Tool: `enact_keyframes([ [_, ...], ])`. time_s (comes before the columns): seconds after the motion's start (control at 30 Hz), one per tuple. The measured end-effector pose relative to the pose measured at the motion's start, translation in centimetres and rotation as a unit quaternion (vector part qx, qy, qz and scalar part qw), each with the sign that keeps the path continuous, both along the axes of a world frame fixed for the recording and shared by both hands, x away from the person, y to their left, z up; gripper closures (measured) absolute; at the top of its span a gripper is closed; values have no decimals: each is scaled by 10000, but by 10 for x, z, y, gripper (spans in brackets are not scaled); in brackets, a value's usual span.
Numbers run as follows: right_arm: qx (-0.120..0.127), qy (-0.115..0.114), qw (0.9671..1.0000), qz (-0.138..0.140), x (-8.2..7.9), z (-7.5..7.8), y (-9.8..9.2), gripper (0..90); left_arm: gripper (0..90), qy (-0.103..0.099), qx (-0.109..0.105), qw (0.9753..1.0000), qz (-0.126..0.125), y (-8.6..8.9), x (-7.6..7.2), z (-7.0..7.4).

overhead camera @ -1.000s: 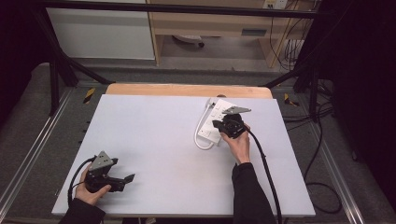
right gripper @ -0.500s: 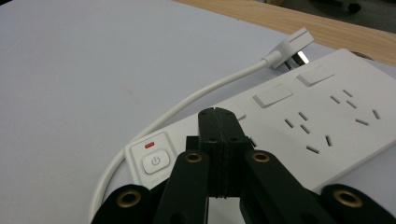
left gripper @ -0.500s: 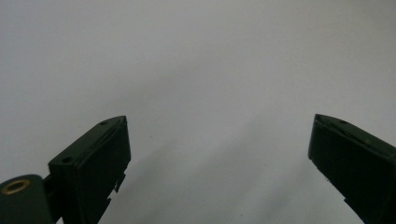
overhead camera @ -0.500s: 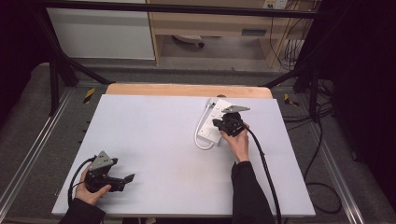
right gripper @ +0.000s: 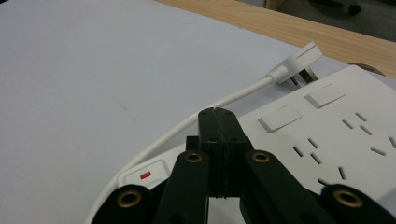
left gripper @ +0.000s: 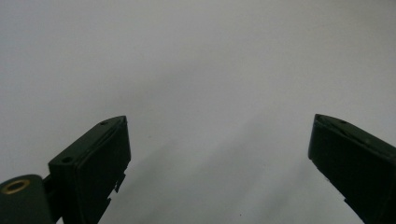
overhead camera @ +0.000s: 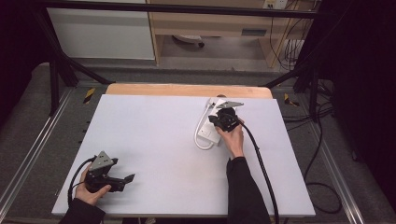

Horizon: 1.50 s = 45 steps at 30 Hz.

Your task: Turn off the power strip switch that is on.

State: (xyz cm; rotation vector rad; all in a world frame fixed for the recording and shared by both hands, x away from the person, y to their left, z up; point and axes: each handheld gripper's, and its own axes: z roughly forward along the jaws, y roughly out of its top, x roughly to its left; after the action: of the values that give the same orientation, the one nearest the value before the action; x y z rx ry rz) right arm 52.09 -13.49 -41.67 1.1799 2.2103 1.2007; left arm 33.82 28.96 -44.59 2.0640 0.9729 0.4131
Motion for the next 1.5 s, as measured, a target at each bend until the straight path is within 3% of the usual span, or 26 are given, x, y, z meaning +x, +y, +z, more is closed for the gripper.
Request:
enact_keyframes([
  [0.87, -105, 101, 9998, -148, 13, -20, -2, 900, 57, -1, 2, 10000, 6, 0, 0, 0],
  [1.5, -160, -28, 9997, -175, 15, -22, -2, 900, 57, 2, 12, 10000, 11, 0, 0, 0],
])
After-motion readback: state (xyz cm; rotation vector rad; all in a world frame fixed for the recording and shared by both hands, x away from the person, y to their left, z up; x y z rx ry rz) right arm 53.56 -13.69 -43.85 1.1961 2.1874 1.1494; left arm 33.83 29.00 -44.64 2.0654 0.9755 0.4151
